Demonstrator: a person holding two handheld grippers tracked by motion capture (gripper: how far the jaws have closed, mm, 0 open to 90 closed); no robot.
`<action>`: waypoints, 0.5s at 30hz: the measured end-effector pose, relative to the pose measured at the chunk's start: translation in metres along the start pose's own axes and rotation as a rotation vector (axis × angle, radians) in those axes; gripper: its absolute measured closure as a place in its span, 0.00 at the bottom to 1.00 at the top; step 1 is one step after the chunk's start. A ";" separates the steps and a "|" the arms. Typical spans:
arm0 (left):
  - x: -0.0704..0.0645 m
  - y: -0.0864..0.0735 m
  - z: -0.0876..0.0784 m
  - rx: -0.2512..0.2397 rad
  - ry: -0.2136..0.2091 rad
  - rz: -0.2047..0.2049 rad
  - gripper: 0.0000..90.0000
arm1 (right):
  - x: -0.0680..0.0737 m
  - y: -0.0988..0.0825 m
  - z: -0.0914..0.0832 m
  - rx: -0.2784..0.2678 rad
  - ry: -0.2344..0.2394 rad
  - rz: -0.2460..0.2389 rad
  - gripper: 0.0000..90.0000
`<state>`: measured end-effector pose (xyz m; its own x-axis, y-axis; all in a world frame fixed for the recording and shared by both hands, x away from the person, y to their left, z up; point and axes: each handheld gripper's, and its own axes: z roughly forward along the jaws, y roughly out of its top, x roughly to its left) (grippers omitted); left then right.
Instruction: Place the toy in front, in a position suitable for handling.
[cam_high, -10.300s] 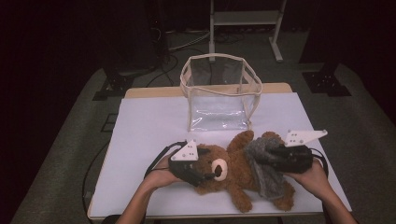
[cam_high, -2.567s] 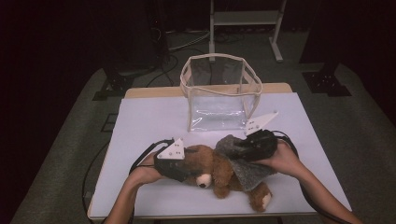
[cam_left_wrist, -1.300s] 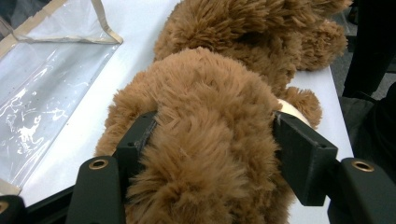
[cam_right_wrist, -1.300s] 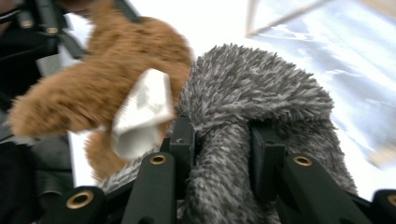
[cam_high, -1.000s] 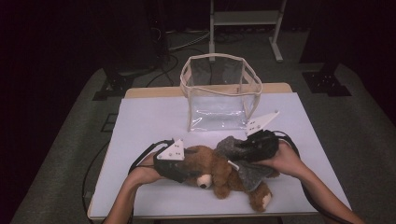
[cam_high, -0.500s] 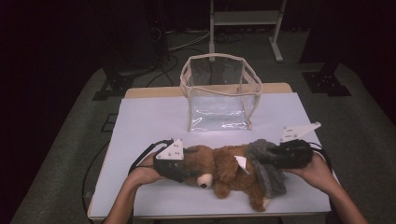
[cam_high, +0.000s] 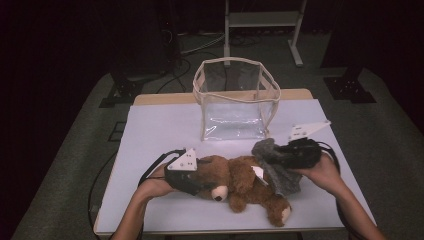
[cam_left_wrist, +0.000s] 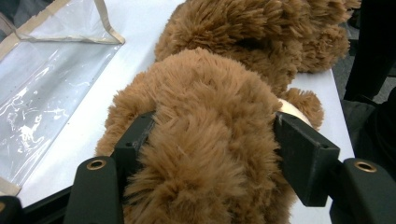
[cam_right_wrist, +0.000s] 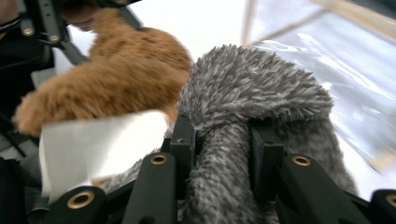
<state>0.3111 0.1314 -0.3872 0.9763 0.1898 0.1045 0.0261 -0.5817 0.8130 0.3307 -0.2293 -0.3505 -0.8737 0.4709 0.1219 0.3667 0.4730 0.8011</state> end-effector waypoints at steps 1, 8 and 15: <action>0.000 0.000 0.000 0.002 -0.001 -0.001 0.39 | 0.004 0.004 0.008 0.006 0.013 -0.017 0.74; -0.001 -0.001 -0.001 0.003 -0.005 0.009 0.39 | 0.006 -0.011 0.000 0.014 -0.011 -0.006 0.74; -0.002 0.001 0.000 0.006 -0.006 0.012 0.39 | -0.010 -0.060 -0.044 0.026 -0.043 0.142 0.74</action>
<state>0.3095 0.1299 -0.3865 0.9778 0.1778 0.1108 0.0155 -0.5887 0.8082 0.3030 -0.2951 -0.3743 -0.7981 0.5658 0.2071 0.4941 0.4180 0.7623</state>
